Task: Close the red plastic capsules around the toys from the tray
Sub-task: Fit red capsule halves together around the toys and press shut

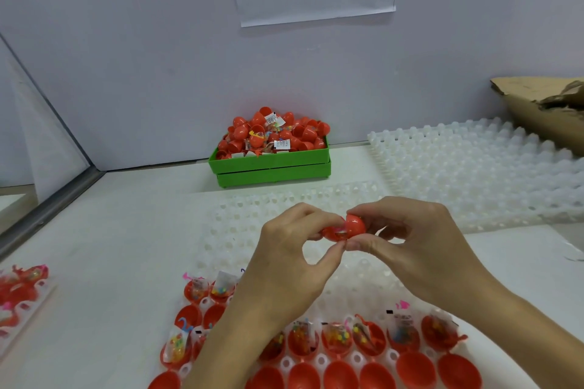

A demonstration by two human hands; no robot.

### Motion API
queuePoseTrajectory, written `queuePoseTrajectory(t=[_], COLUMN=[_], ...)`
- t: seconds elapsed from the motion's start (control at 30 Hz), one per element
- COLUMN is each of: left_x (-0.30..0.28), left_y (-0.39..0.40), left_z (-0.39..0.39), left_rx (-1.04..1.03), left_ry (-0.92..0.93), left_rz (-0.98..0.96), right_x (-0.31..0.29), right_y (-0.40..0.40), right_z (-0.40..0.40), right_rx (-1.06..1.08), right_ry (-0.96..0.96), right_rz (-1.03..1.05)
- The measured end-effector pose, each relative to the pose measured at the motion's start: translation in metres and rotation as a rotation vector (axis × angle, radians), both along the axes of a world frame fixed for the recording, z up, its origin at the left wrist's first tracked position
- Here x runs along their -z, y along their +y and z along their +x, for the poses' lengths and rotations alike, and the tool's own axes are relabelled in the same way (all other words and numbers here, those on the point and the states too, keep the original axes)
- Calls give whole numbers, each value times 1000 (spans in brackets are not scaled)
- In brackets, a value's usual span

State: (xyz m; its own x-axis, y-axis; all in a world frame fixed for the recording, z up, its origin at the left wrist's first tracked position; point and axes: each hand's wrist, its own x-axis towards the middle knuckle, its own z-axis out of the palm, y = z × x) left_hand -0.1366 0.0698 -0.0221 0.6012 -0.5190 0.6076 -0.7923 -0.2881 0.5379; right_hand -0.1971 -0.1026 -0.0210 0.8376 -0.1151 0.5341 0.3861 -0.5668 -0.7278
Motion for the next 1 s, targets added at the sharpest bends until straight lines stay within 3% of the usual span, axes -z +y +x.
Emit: queuePoseTrajectory(t=[0.23,0.47,0.77,1.0], left_x=[2,-2,-11,-10], left_y=[-3,-8,2,-2], left_z=[0,-7,1,-1], left_rx=[-61,-101,89,99], left_ry=[29,332,519,560], left_rz=[-73,-246,-222,-229], right_x=[3,5,4,3], right_y=[1,3,1,2], right_z=[0,1,1,1], right_rx=[-5,21,17,-17], right_ry=[-24,-59,-62,-71], right_rz=[-59,-69,38,63])
